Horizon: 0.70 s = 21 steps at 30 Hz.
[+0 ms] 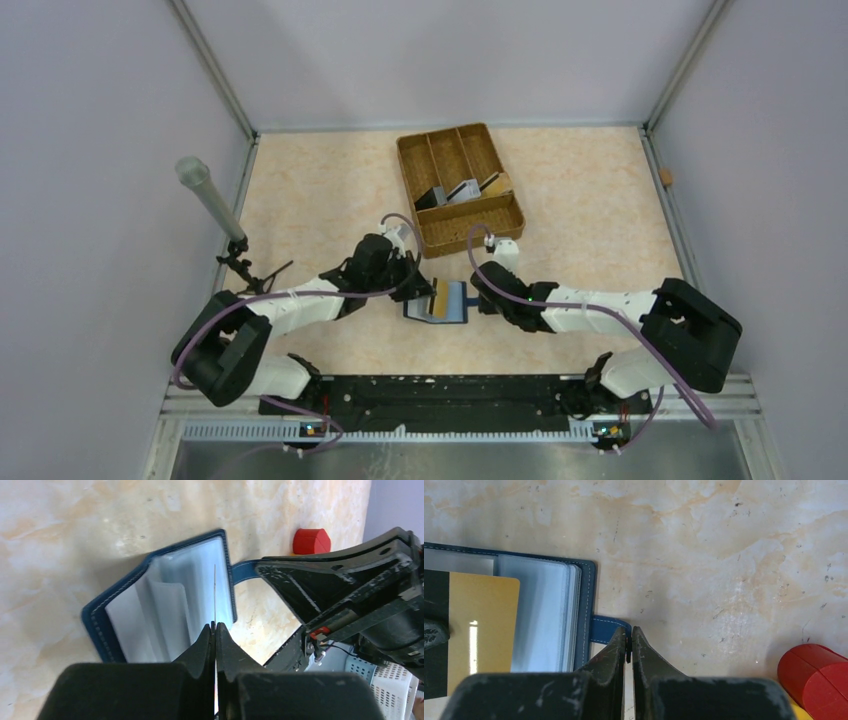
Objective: Put the credit cards into the card holder
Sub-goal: Insert the credit card into the card holder.
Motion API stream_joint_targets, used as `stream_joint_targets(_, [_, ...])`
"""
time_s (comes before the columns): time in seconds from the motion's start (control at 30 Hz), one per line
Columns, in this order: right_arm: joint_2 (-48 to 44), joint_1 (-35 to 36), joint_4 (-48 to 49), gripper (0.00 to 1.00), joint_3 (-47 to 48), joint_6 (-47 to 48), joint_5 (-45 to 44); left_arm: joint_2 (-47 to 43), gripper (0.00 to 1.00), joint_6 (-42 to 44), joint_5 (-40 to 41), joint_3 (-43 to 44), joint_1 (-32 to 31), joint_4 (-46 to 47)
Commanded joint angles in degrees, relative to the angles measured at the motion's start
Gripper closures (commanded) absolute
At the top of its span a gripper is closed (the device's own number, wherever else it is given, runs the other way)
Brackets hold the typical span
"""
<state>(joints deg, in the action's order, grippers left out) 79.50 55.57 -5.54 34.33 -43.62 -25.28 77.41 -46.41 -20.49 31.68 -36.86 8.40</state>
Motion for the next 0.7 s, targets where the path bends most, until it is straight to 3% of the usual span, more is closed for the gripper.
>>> stream_joint_targets(0.0, [-1.63, -0.98, 1.29, 1.0, -0.78, 0.29, 0.69, -1.49, 1.0, -1.56, -0.56, -3.11, 2.08, 4.57])
stream_joint_targets(0.67, [-1.28, -1.52, 0.46, 1.0, -0.75, -0.04, 0.58, -3.0, 1.0, -1.19, -5.8, -9.53, 7.95, 7.19])
